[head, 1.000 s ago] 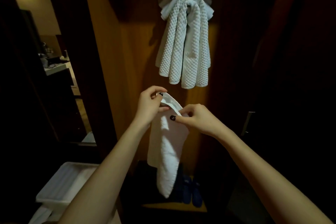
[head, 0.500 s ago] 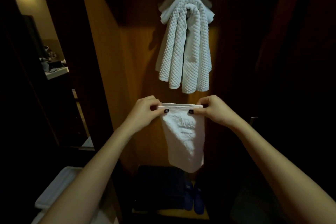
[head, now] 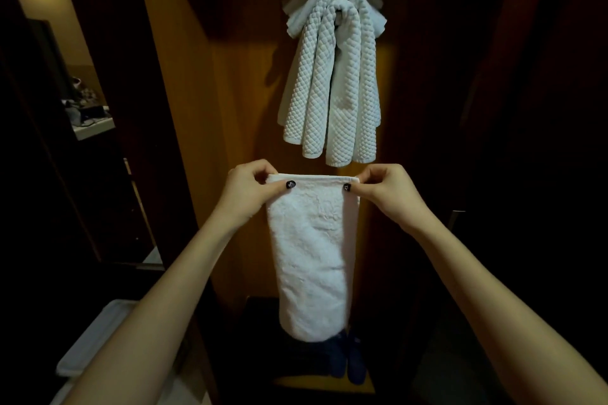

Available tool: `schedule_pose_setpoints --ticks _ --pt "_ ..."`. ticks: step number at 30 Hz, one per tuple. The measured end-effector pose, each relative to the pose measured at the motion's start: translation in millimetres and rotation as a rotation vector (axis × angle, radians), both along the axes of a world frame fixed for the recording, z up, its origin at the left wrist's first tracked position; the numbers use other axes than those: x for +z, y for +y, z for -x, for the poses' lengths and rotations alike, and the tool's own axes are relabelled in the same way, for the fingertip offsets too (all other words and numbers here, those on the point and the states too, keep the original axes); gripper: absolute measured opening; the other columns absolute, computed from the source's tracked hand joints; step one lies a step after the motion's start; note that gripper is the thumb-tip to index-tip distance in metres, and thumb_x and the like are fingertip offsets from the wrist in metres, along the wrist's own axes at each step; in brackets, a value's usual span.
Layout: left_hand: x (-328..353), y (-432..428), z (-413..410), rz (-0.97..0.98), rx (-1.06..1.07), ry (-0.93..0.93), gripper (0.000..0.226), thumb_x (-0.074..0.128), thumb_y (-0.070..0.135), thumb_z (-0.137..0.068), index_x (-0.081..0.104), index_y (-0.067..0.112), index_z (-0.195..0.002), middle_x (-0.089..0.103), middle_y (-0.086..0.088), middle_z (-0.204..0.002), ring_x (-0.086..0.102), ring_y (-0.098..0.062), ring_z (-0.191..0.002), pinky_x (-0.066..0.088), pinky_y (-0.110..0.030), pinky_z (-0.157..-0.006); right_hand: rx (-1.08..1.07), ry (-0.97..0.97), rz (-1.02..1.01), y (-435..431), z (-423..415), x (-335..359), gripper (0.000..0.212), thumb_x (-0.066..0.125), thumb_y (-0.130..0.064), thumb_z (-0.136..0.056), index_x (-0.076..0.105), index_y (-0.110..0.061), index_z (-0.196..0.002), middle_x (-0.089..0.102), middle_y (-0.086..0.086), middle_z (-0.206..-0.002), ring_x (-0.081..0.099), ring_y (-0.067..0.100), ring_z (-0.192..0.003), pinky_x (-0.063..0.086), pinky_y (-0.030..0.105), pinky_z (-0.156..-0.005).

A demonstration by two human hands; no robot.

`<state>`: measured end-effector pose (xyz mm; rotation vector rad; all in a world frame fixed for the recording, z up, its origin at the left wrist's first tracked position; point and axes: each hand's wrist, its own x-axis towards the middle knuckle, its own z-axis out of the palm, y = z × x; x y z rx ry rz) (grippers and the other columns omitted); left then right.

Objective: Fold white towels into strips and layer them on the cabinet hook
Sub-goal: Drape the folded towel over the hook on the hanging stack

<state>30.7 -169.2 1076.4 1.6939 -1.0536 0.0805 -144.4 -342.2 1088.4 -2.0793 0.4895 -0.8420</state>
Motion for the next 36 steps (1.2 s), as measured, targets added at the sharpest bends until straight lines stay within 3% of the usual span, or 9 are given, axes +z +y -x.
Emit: schedule_pose_setpoints --ticks 10,14,17,22,24,26,29,33,36 --pt "2.9 2.3 -3.8 0.024 0.026 -0.135 0.028 0.083 0.026 -0.074 0.058 0.032 -0.063 0.053 0.016 -0.057 0.044 0.000 -0.055 0.031 -0.015 -0.051 0.017 -0.171 -0.129 2.5 -1.4 5.5 0.026 0.077 0.000 -0.079 0.057 -0.017 -0.078 0.062 0.005 -0.075 0.056 0.014 -0.068 0.047 0.031 -0.063" --pt "6.1 8.2 -7.7 -0.030 0.001 -0.065 0.031 0.082 0.021 -0.076 0.061 0.038 -0.091 0.049 0.013 -0.062 0.043 -0.001 -0.056 0.038 -0.028 -0.056 0.131 -0.204 -0.082 6.1 -0.4 7.8 0.026 0.072 0.002 -0.083 0.064 -0.022 -0.089 0.067 0.001 -0.083 0.064 0.011 -0.077 0.052 0.028 -0.073" --pt "13.7 15.1 -6.5 -0.268 0.107 -0.252 0.031 0.077 0.032 -0.079 0.068 0.035 -0.109 0.064 0.012 -0.089 0.059 -0.005 -0.086 0.049 -0.036 -0.080 0.152 -0.145 0.078 9.4 -0.9 7.0 0.025 0.070 -0.002 -0.086 0.069 -0.027 -0.083 0.070 -0.011 -0.086 0.066 -0.001 -0.083 0.051 0.016 -0.076" --pt "18.0 -1.5 24.7 -0.344 -0.085 -0.367 0.050 0.075 0.027 -0.082 0.062 0.021 -0.129 0.062 0.009 -0.116 0.055 0.004 -0.079 0.045 -0.016 -0.076 0.149 -0.098 0.108 10.5 -2.0 1.0 0.028 0.070 -0.003 -0.086 0.069 -0.030 -0.080 0.072 -0.008 -0.080 0.070 0.019 -0.076 0.054 0.030 -0.069" --pt "9.9 -10.4 35.3 -0.425 -0.155 -0.275 0.059 0.074 0.023 -0.083 0.053 0.021 -0.139 0.064 0.003 -0.121 0.064 -0.002 -0.081 0.046 -0.010 -0.066 0.177 -0.075 0.116 13.3 -0.7 -0.3 0.027 0.069 -0.003 -0.086 0.069 -0.030 -0.079 0.072 -0.010 -0.078 0.067 0.009 -0.071 0.051 0.023 -0.065" --pt "5.6 -16.0 37.8 -0.447 -0.207 -0.106 0.045 0.071 0.020 -0.086 0.061 0.019 -0.130 0.072 -0.002 -0.101 0.068 -0.005 -0.068 0.048 -0.014 -0.055 0.205 -0.054 0.145 15.6 2.1 1.2 0.027 0.068 -0.002 -0.085 0.068 -0.028 -0.078 0.070 -0.015 -0.076 0.063 0.000 -0.070 0.047 0.015 -0.065" --pt "7.8 -18.4 34.0 -0.449 -0.281 0.027 0.004 0.069 0.018 -0.089 0.073 0.018 -0.089 0.070 0.000 -0.067 0.067 -0.009 -0.057 0.049 -0.020 -0.051 0.225 -0.025 0.161 13.7 7.9 4.3 0.020 0.067 0.001 -0.084 0.069 -0.018 -0.078 0.068 -0.011 -0.075 0.062 0.000 -0.070 0.047 0.015 -0.066" --pt "13.6 -19.3 27.7 -0.523 -0.282 -0.057 0.015 0.076 0.024 -0.084 0.072 0.014 -0.074 0.067 0.002 -0.063 0.062 -0.005 -0.059 0.048 -0.019 -0.054 0.268 -0.012 0.091 12.0 14.0 2.0 0.016 0.067 0.004 -0.085 0.069 -0.011 -0.081 0.070 0.003 -0.078 0.063 0.010 -0.072 0.049 0.024 -0.068" --pt "13.8 -18.8 27.8 -0.506 -0.225 -0.137 0.017 0.078 0.029 -0.080 0.069 0.020 -0.067 0.059 0.007 -0.061 0.051 0.000 -0.057 0.037 -0.020 -0.054 0.226 -0.085 0.006 15.6 15.4 -6.9 0.019 0.069 0.005 -0.083 0.068 -0.014 -0.079 0.069 -0.006 -0.077 0.063 0.004 -0.073 0.048 0.017 -0.068"
